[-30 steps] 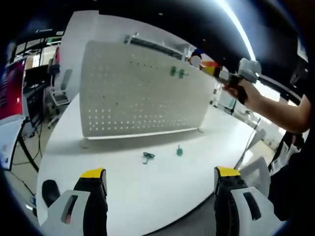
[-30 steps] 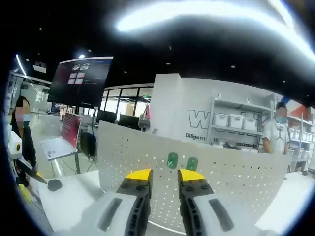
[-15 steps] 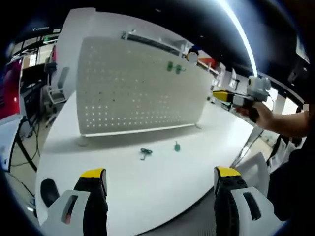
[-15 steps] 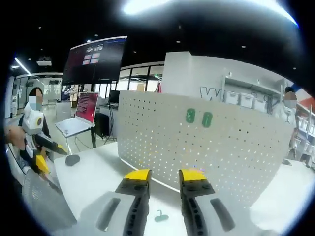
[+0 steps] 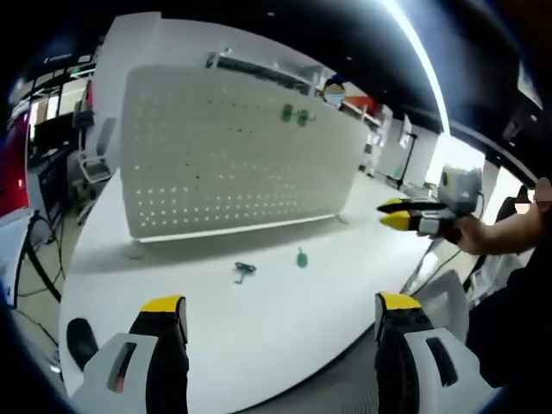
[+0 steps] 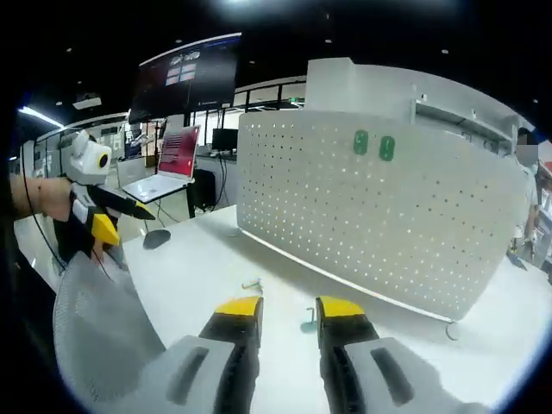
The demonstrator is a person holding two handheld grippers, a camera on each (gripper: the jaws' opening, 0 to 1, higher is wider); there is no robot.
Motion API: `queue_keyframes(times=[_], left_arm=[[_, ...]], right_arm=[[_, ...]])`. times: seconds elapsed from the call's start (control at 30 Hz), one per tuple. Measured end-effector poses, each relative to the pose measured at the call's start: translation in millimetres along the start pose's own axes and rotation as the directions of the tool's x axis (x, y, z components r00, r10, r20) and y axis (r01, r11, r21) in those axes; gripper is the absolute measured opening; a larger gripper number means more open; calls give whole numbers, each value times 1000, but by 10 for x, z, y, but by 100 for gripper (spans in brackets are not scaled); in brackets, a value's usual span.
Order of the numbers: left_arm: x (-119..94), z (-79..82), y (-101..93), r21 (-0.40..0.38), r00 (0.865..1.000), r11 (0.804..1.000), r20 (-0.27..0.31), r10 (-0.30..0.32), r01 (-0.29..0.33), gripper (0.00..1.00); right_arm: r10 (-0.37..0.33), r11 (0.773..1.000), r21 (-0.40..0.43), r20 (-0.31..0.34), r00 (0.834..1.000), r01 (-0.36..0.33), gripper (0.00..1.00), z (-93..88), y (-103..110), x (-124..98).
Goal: Insert the hook assembly into the mounting plate slot until the hook locks in place.
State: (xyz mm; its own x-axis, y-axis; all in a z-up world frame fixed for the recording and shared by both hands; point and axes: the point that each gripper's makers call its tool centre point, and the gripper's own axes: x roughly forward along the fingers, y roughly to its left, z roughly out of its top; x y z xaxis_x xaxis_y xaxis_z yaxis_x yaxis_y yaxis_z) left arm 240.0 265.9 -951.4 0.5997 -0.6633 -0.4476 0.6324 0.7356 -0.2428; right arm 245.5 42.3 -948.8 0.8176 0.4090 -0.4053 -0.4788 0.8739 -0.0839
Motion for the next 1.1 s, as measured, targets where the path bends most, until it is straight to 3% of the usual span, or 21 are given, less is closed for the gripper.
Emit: queue_keyframes(times=[0.27, 0.47, 0.57, 0.8, 1.1], left_arm=[[-7, -1, -112, -17, 1000, 1000, -15, 24, -24, 91], [5, -22, -116, -29, 999, 998, -19, 48, -49, 91], [22, -13, -120, -40, 998, 997, -12, 61, -62, 91], [65, -46, -120, -62, 996, 994, -17, 87, -88, 91], [105, -88, -108, -89, 994, 990, -29, 107, -109, 90]], right_arm=[[95, 995, -22, -82, 992, -98, 23, -308, 159, -51], [193, 977, -62, -160, 968, -205, 23, -559, 266, -26], [210, 973, -64, -172, 962, -224, 23, -592, 235, 43], [248, 961, -71, -209, 946, -268, 23, -653, 38, 349], [264, 948, -106, -274, 925, -302, 23, -784, -266, 906]])
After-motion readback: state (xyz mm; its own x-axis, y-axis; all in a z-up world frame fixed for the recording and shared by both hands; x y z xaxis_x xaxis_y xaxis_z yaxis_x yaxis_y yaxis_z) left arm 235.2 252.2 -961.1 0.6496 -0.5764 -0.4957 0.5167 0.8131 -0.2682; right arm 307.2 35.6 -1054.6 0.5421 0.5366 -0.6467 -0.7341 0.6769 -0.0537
